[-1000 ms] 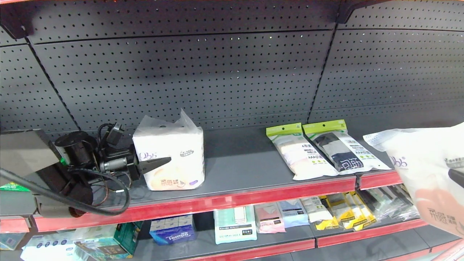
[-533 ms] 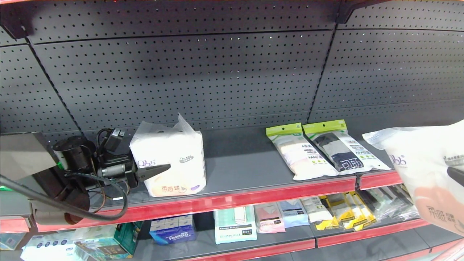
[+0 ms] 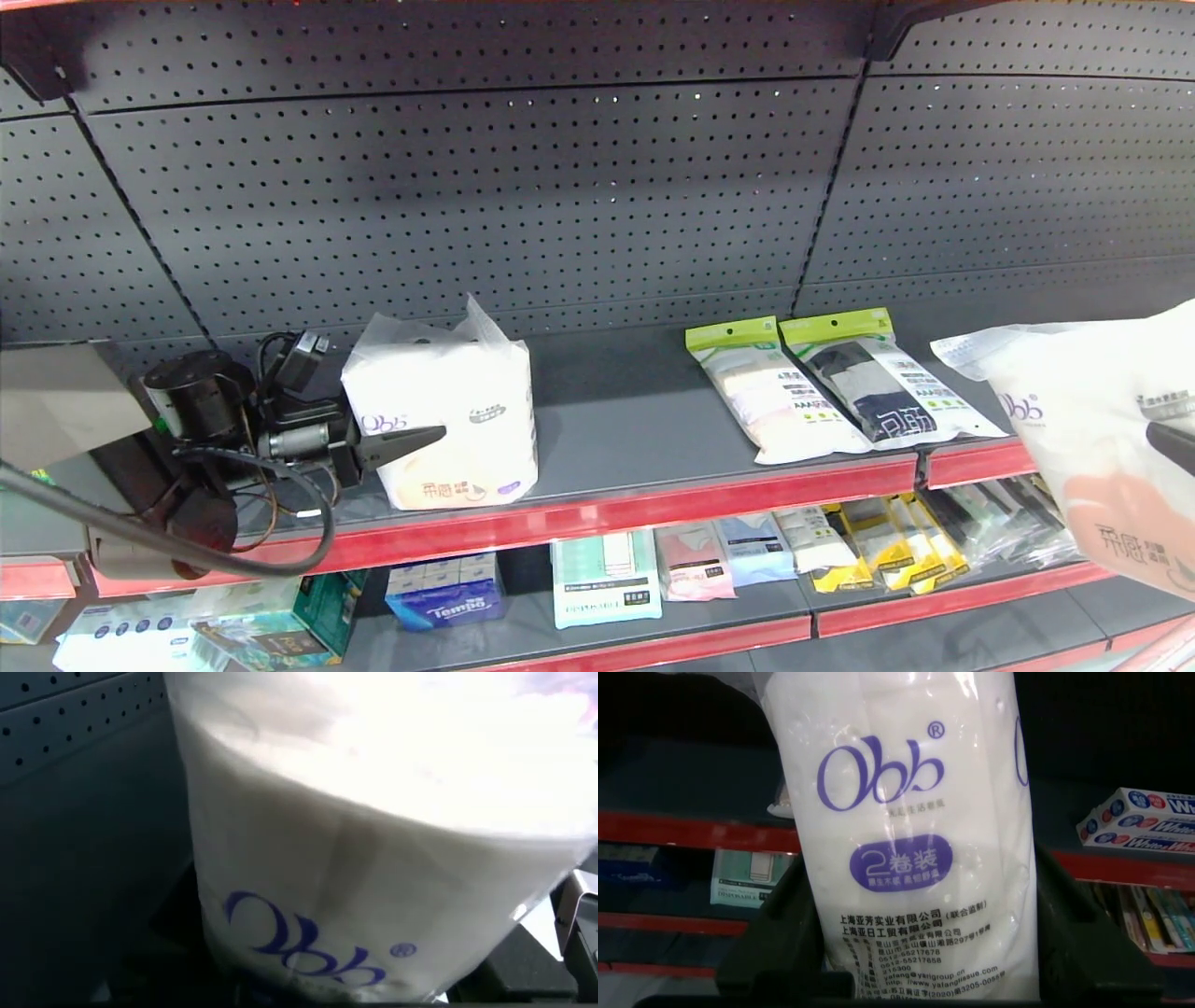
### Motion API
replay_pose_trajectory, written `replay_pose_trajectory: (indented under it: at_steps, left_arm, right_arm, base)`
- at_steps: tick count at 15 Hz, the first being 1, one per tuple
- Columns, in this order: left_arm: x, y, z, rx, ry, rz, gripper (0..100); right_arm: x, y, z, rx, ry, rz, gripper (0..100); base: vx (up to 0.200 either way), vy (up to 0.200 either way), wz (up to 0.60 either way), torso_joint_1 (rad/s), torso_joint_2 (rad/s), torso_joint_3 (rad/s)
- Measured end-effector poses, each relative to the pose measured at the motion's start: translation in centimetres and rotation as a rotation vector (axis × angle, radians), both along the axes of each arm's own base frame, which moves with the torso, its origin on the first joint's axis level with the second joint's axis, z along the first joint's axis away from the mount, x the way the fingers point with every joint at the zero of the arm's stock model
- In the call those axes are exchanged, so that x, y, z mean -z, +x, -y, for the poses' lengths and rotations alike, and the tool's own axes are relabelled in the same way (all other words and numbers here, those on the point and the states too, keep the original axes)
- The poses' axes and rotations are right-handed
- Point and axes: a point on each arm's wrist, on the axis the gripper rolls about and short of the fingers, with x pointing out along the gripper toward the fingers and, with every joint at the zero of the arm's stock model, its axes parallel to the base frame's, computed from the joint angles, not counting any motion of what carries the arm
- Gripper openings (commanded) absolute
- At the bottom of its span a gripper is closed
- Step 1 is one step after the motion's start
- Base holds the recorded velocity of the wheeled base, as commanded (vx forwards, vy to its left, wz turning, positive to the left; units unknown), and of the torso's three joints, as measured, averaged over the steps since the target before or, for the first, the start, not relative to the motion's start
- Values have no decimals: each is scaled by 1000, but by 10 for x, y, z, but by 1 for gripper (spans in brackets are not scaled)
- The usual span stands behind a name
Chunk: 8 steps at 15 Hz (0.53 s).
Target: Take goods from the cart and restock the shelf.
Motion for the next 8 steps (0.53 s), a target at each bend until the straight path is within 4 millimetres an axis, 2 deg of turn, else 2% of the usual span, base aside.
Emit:
replay_pose_trajectory:
  at_steps: [8]
  left_arm:
    - [1, -1, 3, -3, 6, 10, 0]
  right_arm:
    - [1, 4, 0, -1, 0, -15, 0]
  base:
    - [0, 0, 0, 0, 0, 0]
